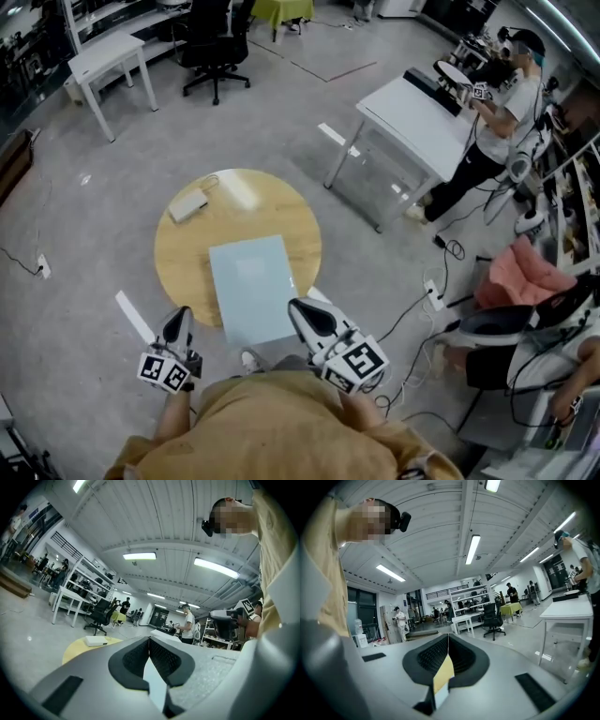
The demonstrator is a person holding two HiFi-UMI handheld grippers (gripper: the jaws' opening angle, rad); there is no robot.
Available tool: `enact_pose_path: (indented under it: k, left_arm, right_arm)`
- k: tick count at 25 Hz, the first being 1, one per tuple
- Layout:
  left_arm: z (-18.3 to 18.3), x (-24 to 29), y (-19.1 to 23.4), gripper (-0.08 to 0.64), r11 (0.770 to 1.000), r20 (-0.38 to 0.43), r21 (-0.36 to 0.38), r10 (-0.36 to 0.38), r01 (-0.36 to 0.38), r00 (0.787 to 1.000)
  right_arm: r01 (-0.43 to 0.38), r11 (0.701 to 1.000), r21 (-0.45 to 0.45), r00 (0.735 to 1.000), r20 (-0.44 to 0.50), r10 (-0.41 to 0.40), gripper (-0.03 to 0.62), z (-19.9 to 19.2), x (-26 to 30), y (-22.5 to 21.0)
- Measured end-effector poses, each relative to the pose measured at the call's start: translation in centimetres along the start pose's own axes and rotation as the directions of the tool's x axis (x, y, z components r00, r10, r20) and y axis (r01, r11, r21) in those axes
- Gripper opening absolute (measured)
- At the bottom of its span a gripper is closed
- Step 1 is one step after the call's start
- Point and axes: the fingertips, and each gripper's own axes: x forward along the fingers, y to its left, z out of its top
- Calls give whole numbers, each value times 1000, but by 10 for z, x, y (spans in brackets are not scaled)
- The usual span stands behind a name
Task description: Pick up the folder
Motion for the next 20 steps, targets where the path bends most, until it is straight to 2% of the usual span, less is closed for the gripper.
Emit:
enact_pose_path:
  k: [4,8,13,16,18,20]
  left_arm:
    - [-2,22,1,3,1000,-13,-5,-25,25,1000]
    - [1,40,-3,3,1000,-4,20,-24,24,1000]
    - [-7,39,-1,3,999,-15,-5,35,-35,999]
    - [-11,42,-1,3,999,-38,-2,47,-47,998]
    - [-16,45,1,3,998,-54,-28,53,-54,997]
    - [-29,49,-3,3,997,-99,-66,28,-35,995]
  right_arm:
    - [30,999,13,1000,9,-30,0,1,-1,-18]
    - [19,1000,20,1000,3,-19,0,0,5,-40]
    - [-40,999,6,998,-47,40,0,-7,17,-58]
    - [-76,997,19,994,-79,77,0,-13,25,-72]
    - [-106,994,34,988,-109,109,0,-21,31,-76]
    - [-142,989,51,979,-143,148,1,-34,33,-80]
